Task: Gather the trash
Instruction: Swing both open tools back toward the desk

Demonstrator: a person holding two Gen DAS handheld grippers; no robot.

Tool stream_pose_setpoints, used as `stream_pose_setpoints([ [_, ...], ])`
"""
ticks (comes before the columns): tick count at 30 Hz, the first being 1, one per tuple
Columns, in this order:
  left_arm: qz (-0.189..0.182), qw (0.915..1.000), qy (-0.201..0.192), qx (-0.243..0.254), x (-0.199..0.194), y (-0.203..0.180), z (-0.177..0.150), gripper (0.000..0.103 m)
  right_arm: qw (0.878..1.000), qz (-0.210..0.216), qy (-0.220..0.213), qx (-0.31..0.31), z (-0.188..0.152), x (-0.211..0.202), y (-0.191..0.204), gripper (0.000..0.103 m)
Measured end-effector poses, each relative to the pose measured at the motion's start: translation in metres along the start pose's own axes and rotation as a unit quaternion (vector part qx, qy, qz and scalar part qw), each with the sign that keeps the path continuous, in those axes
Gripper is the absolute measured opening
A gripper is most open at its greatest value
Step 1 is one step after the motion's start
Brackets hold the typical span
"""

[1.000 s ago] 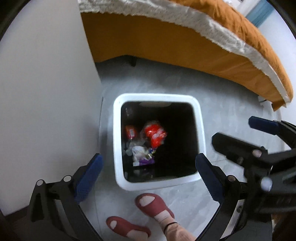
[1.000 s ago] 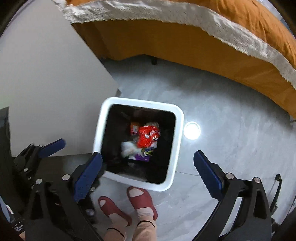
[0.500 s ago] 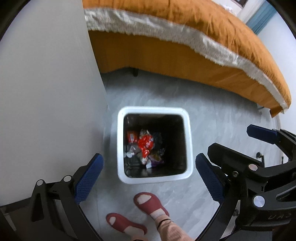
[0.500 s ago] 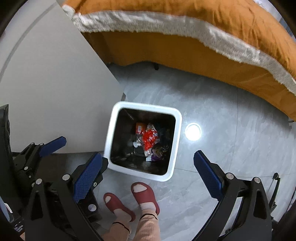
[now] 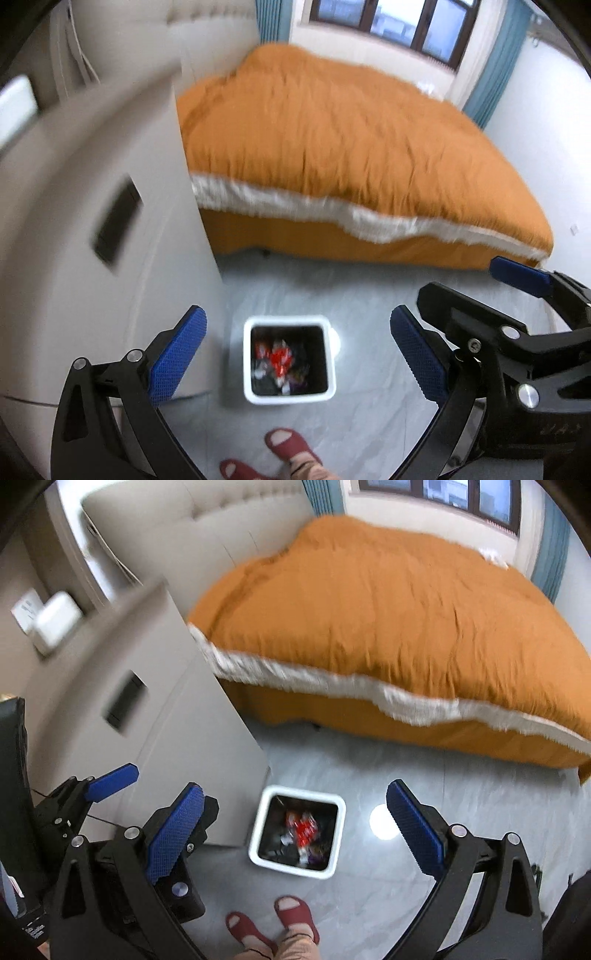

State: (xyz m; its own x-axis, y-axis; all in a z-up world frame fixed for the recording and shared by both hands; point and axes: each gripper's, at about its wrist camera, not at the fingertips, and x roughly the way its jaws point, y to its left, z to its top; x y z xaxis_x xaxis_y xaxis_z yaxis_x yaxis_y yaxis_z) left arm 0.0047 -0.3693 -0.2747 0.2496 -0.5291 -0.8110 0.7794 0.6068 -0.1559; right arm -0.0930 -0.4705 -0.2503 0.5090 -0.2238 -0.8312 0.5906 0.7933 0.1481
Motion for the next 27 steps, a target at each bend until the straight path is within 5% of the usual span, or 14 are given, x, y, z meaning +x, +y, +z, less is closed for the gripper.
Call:
stream_pose_setpoints([
  [8,0.039,0.9961,-0.077,-0.017,-0.088,0.014,0.029,0.098,0.995,0.046,-0.071,-0.043,0.038,-0.070,0.043,0.099],
  [14,0.092,0.9872,-0.123,-0.041,-0.146,0.053,0.030,0.098,0.983,0.111,-0.100,-0.108,0.054,-0.091,0.109,0.099],
  [27,0.232,0.9460,-0.172,-0.148,-0.247,0.187,-0.012,0.098,0.930,0.230,-0.115,-0.265,0.052,-0.107,0.283,0.099],
])
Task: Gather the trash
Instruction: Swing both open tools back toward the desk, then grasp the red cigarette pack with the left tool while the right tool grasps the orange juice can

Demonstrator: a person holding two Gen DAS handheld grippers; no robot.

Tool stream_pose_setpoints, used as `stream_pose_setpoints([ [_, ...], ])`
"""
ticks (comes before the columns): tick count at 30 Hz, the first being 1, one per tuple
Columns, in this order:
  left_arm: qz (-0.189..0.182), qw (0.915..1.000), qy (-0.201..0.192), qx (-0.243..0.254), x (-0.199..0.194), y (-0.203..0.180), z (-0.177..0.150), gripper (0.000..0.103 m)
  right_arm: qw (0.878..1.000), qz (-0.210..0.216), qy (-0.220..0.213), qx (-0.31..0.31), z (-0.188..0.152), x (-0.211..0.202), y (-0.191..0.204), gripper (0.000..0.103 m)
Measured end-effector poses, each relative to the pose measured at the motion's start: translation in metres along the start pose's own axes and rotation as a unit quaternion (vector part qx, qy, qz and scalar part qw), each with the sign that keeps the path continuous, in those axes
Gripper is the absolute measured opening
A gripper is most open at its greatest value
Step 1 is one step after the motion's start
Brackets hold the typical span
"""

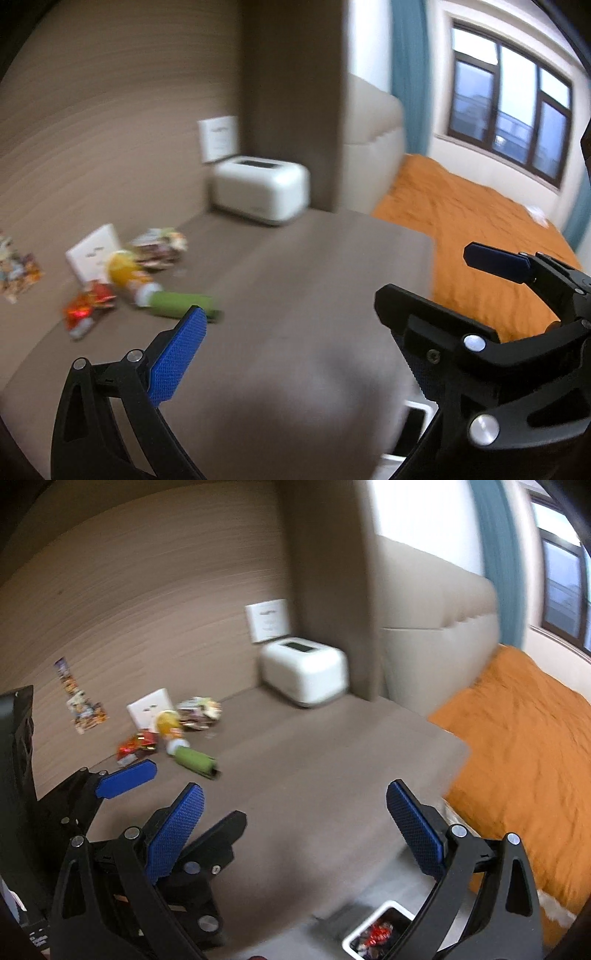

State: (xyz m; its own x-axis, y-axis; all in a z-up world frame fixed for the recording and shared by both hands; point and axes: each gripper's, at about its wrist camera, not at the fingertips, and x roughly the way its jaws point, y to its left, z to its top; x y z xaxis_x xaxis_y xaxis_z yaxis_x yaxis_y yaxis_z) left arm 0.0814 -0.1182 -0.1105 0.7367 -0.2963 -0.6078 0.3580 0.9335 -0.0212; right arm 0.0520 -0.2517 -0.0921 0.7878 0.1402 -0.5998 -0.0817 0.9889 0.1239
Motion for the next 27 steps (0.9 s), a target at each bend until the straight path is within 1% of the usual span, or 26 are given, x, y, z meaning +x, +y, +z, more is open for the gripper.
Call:
stream_pose_setpoints([
  [2,0.024,0.9996,-0.002,-0.014,-0.001,0.028,0.000,0.098,1.000,0.021,0.005,-0.015,0.009,0.013,0.020,0.099],
  [5,0.051,0.9983,-0.003,-0.029,0.000,0.062,-0.001,0.098,0.998,0.044,0.010,-0.037,0.022,0.036,0.048,0.099],
  [9,0.095,0.9944,0.002,-0.046,0.004,0.109,-0.006,0.098,0.995,0.076,0.023,-0.064,0.037,0.071,0.084,0.099],
  [13,0.139,0.9887,0.012,-0.055,0.011,0.154,-0.010,0.098,0.992,0.095,0.037,-0.078,0.046,0.103,0.108,0.099],
  [17,0.170,0.9831,0.023,-0.064,0.025,0.195,-0.012,0.098,0.989,0.104,0.046,-0.093,0.054,0.131,0.128,0.099],
  [20,0.164,0.9836,0.034,-0.066,0.040,0.215,-0.013,0.098,0.986,0.115,0.067,-0.101,0.059,0.159,0.141,0.099],
  [22,0.160,0.9847,0.048,-0.050,0.054,0.223,-0.014,0.098,0.982,0.125,0.087,-0.108,0.061,0.179,0.151,0.099],
  [23,0.156,0.9850,0.063,-0.038,0.065,0.229,-0.015,0.098,0.980,0.127,0.100,-0.116,0.062,0.190,0.157,0.099],
  [25,0.150,0.9850,0.080,-0.027,0.078,0.235,-0.016,0.098,0.976,0.125,0.113,-0.135,0.061,0.207,0.167,0.099],
  [26,0.145,0.9855,0.086,-0.024,0.084,0.238,-0.017,0.098,0.975,0.123,0.117,-0.143,0.061,0.214,0.171,0.098],
  [27,0.137,0.9860,0.091,-0.026,0.089,0.242,-0.017,0.098,0.974,0.119,0.119,-0.152,0.061,0.220,0.175,0.094],
])
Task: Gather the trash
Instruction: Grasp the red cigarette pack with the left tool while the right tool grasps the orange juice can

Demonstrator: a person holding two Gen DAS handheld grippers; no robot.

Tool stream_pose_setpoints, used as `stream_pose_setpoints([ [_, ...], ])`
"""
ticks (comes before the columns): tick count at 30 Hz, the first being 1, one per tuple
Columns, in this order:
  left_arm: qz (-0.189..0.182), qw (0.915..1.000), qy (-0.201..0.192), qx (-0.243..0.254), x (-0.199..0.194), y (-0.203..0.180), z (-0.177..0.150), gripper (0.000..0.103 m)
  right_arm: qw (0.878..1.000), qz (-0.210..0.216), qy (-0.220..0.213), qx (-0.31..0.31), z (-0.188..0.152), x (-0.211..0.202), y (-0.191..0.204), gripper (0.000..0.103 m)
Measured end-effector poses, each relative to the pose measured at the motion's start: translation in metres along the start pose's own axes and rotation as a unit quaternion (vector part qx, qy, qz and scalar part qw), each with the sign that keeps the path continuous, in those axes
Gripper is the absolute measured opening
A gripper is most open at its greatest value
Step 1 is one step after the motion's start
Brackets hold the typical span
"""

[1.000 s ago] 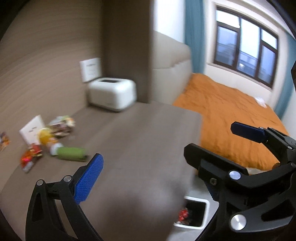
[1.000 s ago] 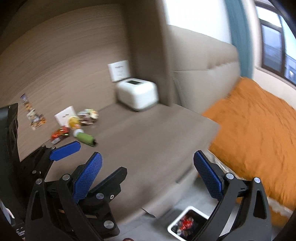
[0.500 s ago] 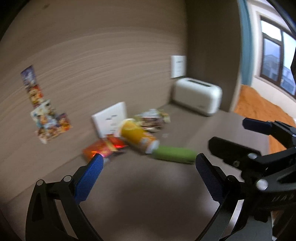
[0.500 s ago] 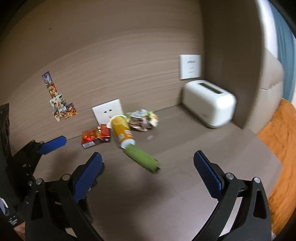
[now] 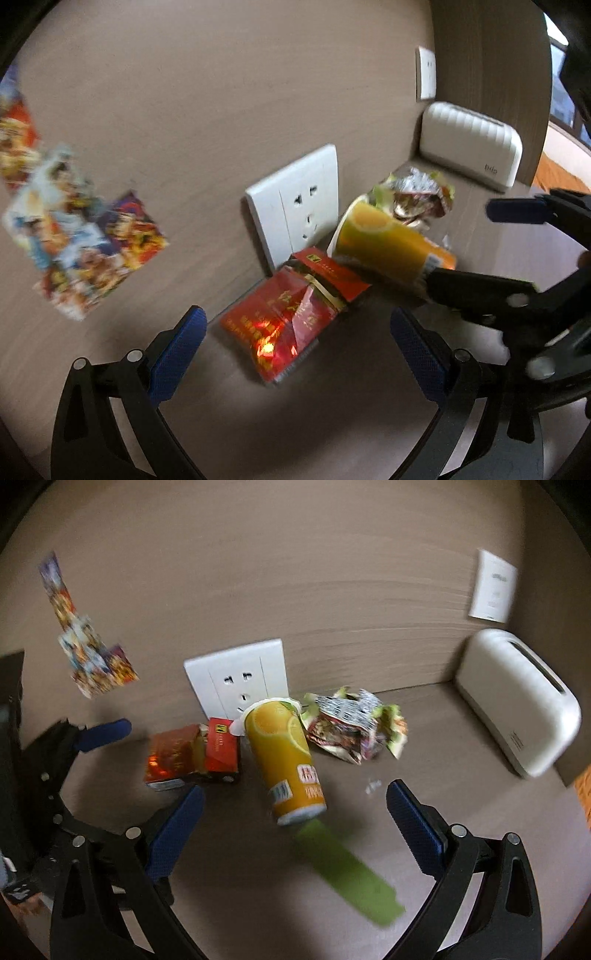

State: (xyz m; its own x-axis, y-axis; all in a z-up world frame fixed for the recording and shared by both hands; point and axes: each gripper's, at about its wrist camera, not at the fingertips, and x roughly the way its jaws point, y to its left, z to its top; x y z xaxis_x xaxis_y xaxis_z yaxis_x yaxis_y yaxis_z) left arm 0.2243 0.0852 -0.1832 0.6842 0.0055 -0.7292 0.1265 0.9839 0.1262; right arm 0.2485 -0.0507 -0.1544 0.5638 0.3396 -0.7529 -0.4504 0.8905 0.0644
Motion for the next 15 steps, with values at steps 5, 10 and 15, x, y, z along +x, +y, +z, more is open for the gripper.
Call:
stream_pose_setpoints([
  [5,-0.006,0.9995,0.032,0.002,0.031,0.012,0.003,0.098,0.999,-0.007,0.027,-0.021,0.010,0.033,0.006,0.078],
  [10,-0.028,0.9984,0.049,0.009,0.046,0.016,0.004,0.089,0.999,-0.002,0.045,-0.026,0.009,0.051,0.011,0.048],
  [15,-0.035,0.9982,0.045,0.018,0.041,0.009,0.005,0.072,0.999,0.005,0.035,-0.004,0.008,0.040,0.008,0.045],
])
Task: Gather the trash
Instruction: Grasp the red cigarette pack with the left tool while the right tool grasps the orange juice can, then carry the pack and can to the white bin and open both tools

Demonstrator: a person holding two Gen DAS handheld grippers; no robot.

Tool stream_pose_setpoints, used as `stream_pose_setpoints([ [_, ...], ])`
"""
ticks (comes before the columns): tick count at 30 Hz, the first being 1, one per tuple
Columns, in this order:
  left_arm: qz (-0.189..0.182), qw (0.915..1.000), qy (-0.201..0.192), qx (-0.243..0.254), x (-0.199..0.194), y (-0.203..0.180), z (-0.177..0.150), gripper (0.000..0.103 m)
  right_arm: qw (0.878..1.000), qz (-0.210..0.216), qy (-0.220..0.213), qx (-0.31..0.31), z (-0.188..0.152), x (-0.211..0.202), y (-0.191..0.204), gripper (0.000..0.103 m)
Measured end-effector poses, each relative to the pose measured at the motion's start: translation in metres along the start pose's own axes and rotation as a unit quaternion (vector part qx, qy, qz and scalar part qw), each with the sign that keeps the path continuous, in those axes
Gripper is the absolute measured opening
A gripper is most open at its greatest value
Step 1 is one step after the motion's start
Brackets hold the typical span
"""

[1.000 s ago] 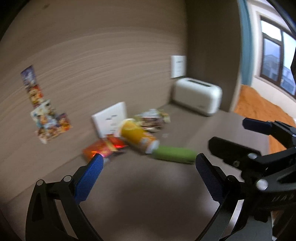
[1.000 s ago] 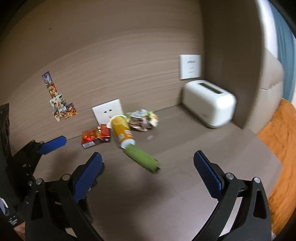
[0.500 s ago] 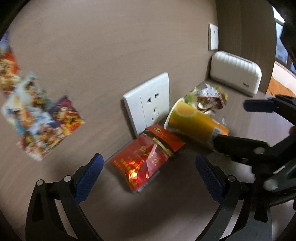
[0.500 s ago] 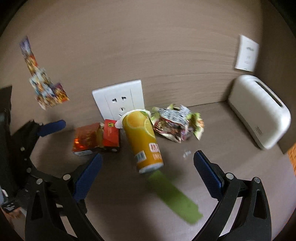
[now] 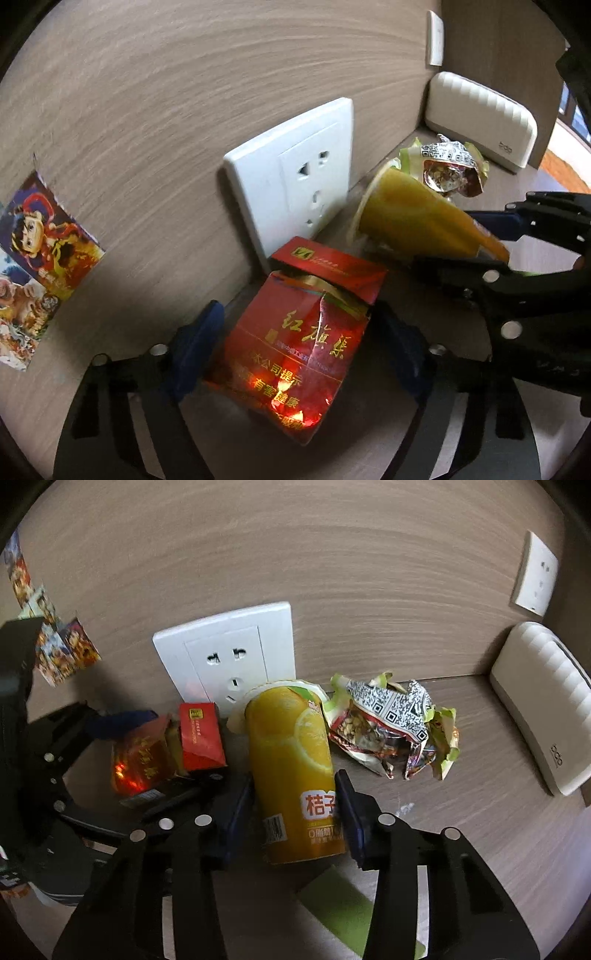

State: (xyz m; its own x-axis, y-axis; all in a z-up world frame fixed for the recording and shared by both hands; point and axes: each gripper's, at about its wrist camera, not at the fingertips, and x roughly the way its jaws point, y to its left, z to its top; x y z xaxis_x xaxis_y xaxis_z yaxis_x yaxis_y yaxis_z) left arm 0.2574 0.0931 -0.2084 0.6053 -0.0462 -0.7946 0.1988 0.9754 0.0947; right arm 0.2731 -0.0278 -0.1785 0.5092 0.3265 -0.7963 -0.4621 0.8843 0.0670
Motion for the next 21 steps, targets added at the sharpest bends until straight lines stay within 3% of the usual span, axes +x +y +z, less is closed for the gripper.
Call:
stream_pose_setpoints([
  [3,-0.009,0.9999,-0.003,-0.003,-0.007,-0.005,0.000,0.058,1.000,0.006,-0.015,0.007,-0.002,-0.020,-0.001,0.044],
  [5,-0.016,0.9998,-0.004,-0.010,-0.011,-0.005,-0.003,0.054,0.999,0.012,-0.028,0.018,-0.006,-0.037,-0.002,0.044],
  [11,-0.017,0.9993,-0.007,-0.031,-0.016,-0.004,-0.009,0.049,0.996,0.027,-0.049,0.064,-0.029,-0.085,-0.016,0.044],
  [18,-0.057,0.9936,-0.016,-0.096,-0.043,0.009,-0.014,0.046,0.989,0.036,-0.098,0.100,-0.047,-0.150,-0.031,0.044],
  [21,-0.071,0.9921,-0.031,-0.099,-0.068,-0.001,-0.018,0.046,0.986,0.029,-0.117,0.118,-0.058,-0.177,-0.040,0.044],
])
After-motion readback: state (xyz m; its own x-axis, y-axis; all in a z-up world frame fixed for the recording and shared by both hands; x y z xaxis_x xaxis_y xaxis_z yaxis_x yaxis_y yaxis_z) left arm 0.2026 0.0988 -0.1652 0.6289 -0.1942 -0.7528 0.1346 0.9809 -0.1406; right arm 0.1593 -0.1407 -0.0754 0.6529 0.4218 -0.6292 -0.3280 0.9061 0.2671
